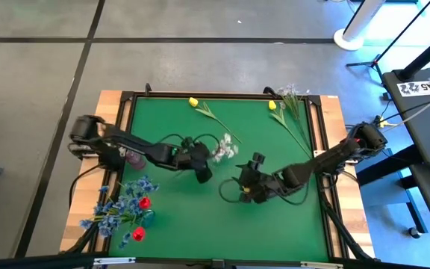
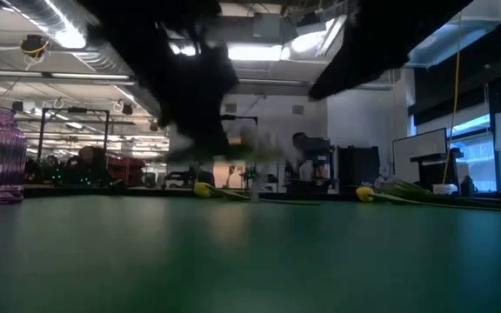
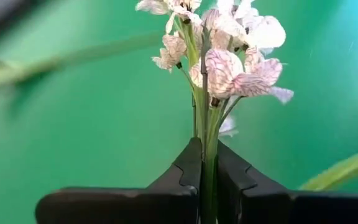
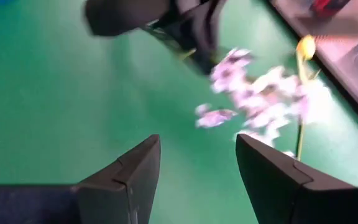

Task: Sort flowers into vase by color
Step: Put the bottom white flowers into the pink vase

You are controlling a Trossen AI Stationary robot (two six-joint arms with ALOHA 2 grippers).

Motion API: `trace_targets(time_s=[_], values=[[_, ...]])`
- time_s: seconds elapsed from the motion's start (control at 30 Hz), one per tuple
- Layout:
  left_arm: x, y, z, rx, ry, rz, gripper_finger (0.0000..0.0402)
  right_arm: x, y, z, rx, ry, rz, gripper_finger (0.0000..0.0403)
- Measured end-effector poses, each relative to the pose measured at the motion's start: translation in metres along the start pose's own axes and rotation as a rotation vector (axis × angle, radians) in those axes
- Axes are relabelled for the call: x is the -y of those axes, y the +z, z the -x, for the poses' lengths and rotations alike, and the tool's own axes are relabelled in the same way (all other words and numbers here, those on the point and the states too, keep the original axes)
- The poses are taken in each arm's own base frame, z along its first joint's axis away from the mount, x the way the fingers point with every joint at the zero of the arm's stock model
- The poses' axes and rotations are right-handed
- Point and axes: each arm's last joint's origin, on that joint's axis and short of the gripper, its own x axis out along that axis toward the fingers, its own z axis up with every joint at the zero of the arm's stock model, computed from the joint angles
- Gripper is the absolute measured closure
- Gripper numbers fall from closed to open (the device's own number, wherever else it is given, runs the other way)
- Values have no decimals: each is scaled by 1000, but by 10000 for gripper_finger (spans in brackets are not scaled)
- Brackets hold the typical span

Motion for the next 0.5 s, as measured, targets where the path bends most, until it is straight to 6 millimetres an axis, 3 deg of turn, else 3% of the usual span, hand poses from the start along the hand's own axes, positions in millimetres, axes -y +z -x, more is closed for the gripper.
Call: trace_targets(time_s=[0.17, 0.3, 0.4, 0.5], values=[[-19, 33, 66, 225, 66, -5, 393, -22, -4, 23, 92, -6, 19, 194], [-42, 48, 128, 397, 99, 39, 394, -35, -7, 37, 149, 2, 14, 194], [-62, 48, 173, 515, 83, 96, 395, -39, -9, 43, 165, -2, 26, 194], [-82, 33, 204, 595, 39, 100, 394, -40, -10, 44, 169, -1, 25, 194]])
